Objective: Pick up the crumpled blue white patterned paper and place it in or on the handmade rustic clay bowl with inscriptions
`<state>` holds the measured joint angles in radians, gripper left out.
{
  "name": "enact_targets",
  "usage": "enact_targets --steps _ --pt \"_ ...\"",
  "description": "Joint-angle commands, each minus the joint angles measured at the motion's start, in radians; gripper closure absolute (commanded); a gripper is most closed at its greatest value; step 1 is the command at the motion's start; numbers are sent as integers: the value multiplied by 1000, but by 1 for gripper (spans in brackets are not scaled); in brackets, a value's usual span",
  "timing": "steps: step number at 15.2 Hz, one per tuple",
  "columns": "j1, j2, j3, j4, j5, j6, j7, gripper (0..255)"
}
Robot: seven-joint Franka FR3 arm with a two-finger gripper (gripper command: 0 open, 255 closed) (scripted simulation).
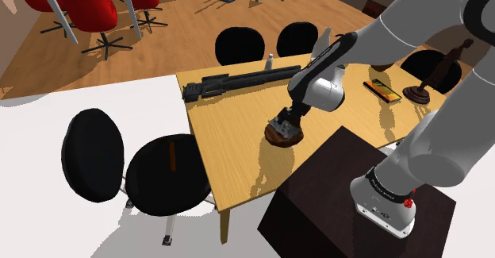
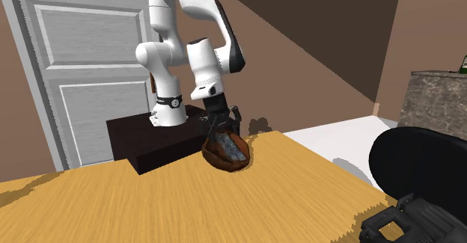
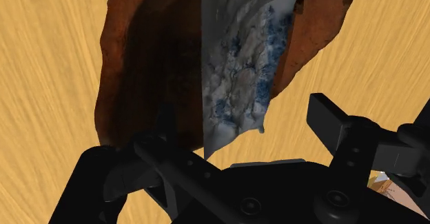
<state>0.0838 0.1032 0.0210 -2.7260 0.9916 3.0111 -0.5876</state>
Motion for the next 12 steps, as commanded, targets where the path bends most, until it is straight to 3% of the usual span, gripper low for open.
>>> enact_targets --steps 1,3,4,12 --pt "12 -56 -33 -33 -113 -21 96 0" --pt "9 -169 -78 -86 -335 -73 273 0" --pt "-12 -213 -77 -102 -409 -100 330 0" --pt "-26 -212 -62 -101 -404 -101 326 0"
